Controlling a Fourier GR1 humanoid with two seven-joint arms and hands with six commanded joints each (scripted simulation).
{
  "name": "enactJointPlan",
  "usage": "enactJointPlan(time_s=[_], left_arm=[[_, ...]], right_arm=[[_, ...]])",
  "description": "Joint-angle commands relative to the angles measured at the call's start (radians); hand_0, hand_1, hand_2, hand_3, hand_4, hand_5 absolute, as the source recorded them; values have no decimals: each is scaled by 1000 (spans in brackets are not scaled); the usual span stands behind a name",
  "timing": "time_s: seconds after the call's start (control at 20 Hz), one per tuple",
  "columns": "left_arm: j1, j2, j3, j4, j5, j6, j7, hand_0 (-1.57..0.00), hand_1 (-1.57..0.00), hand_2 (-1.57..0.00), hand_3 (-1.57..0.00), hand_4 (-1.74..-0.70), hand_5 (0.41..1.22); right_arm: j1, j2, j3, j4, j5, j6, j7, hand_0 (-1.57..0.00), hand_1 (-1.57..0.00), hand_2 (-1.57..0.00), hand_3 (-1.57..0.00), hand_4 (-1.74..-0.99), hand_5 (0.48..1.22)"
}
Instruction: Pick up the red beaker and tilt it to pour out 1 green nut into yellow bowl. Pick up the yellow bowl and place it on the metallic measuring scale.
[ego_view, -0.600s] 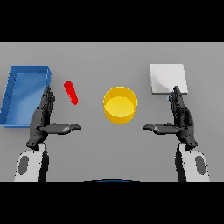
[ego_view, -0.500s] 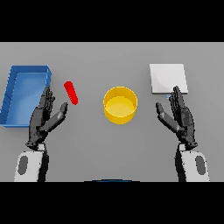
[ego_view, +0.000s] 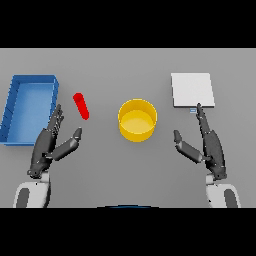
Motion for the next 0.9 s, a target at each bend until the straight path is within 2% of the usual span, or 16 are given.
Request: enactJointPlan(time_s=[0.0, 0.05, 0.25, 0.45, 0.55, 0.6, 0.85], left_arm=[[7, 8, -1, 2, -4, -5, -9, 1, 1, 1, 1, -1226, 661], [-1, 7, -5, 12, -9, -7, -1, 1, 1, 1, 1, -1230, 662], [-77, -3, 1, 78, -6, -12, 21, 1, 1, 1, 1, -1301, 702], [-183, 2, 30, 210, -4, -21, 5, 1, 1, 1, 1, -1377, 738], [-227, -8, 41, 277, -15, -4, -9, 1, 1, 1, 1, -1382, 739], [-246, 0, 52, 309, -17, -3, -13, 1, 1, 1, 1, -1376, 738], [-349, -10, 91, 463, -8, 1, -28, 1, 1, 1, 1, -1339, 717]], right_arm=[[11, 2, 5, -4, -1, 3, -19, 1, 1, 1, 1, -1241, 680], [3, 1, 4, -12, -6, 8, -6, 1, 1, 1, 1, -1245, 681], [14, 11, 3, -18, -47, 35, -19, 1, 1, 1, 1, -1275, 680], [10, 9, -7, -22, -63, 39, -18, 1, 1, 1, 1, -1304, 678], [32, 9, -8, -37, -67, 39, -40, 1, 1, 1, 1, -1312, 681], [23, 15, -3, -34, -63, 36, -18, 1, 1, 1, 1, -1321, 683], [13, 12, -15, -33, -72, 34, -4, 1, 1, 1, 1, -1341, 689]])
